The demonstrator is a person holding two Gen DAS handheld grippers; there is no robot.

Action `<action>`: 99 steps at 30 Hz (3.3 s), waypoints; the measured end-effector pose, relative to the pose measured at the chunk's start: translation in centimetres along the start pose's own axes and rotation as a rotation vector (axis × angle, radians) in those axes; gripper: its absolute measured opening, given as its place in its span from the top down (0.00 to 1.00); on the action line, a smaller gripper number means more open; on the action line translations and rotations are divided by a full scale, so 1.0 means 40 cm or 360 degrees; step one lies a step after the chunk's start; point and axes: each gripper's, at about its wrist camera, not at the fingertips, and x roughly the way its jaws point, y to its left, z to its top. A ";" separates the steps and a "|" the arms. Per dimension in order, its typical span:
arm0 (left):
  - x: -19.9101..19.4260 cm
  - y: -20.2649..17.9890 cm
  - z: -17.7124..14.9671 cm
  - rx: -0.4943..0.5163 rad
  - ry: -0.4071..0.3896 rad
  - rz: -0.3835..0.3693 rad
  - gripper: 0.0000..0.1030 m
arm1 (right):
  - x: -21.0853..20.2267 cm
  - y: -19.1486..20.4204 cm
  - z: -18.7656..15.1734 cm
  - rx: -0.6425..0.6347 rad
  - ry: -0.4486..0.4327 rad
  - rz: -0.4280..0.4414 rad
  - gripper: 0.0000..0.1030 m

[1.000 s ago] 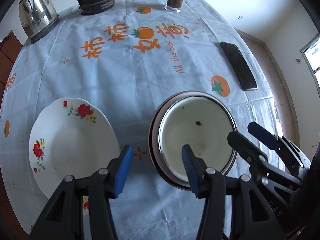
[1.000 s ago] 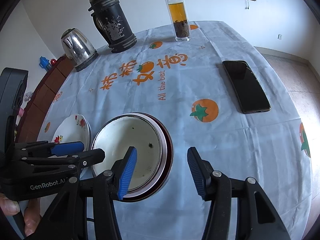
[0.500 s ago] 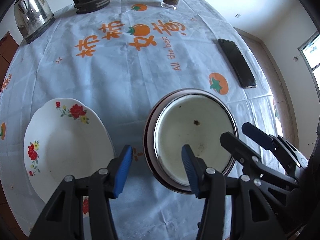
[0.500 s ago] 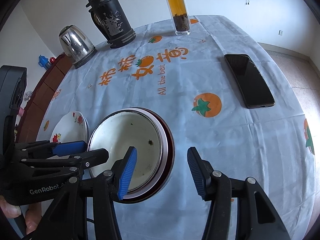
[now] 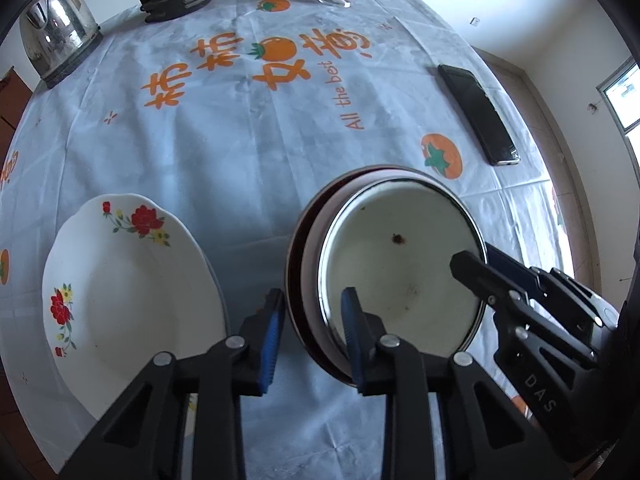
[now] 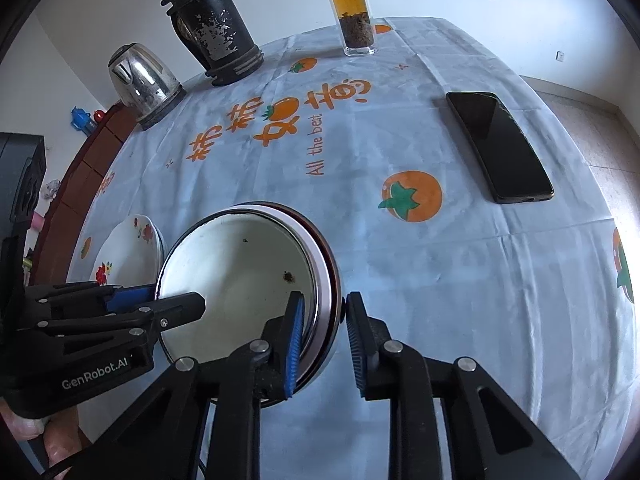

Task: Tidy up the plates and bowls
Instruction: 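Lift the bowl stack with both grippers over the floral plate stack, then lower the bowl stack onto the floral plates with both grippers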

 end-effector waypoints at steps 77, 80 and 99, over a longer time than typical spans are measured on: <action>-0.253 0.269 -0.153 -0.0465 -0.0239 0.0164 0.75 | -0.070 0.365 0.055 -0.0481 0.0003 0.0223 0.77; -0.253 0.281 -0.160 -0.0485 -0.0238 0.0166 0.75 | -0.063 0.378 0.054 -0.0497 0.0009 0.0229 0.77; -0.253 0.344 -0.179 -0.0558 -0.0231 0.0179 0.75 | -0.037 0.442 0.051 -0.0570 0.0048 0.0250 0.77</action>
